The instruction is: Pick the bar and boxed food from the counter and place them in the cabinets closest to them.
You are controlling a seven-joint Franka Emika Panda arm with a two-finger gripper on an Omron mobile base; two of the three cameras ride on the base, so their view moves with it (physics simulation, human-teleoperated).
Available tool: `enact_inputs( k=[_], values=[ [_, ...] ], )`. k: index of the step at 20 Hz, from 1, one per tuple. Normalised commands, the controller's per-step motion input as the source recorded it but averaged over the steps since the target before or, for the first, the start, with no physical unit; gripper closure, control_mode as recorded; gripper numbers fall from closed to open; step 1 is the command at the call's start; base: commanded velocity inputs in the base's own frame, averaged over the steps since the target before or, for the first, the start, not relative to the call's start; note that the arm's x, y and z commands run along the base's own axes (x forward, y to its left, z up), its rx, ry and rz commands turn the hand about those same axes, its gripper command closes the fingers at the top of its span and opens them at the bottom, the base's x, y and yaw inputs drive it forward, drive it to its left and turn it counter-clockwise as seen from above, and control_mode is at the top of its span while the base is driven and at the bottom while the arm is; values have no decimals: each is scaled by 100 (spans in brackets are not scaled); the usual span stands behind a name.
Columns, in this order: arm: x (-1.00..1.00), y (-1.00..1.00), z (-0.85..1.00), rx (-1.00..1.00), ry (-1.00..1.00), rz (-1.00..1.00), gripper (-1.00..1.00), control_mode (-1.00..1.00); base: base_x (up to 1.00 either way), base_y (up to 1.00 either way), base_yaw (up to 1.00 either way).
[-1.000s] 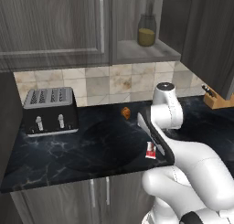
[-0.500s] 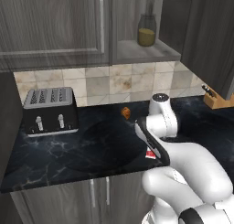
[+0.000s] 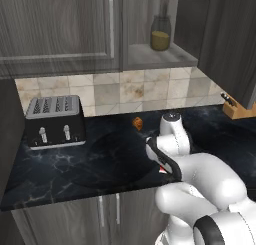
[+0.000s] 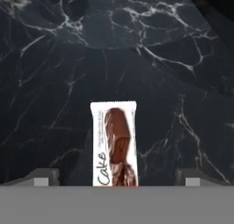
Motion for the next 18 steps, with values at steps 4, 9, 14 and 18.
enact_inputs(
  k=[4, 9, 14, 18],
  values=[
    [18, 0, -43, 0, 0, -4, -100, -100, 0, 0, 0],
    [14, -4, -46, 0, 0, -3, -100, -100, 0, 0, 0],
    [3, -14, -53, -1, 0, 0, -100, -100, 0, 0, 0],
    [0, -18, -55, 0, 0, 0, -100, -100, 0, 0, 0]
  ],
)
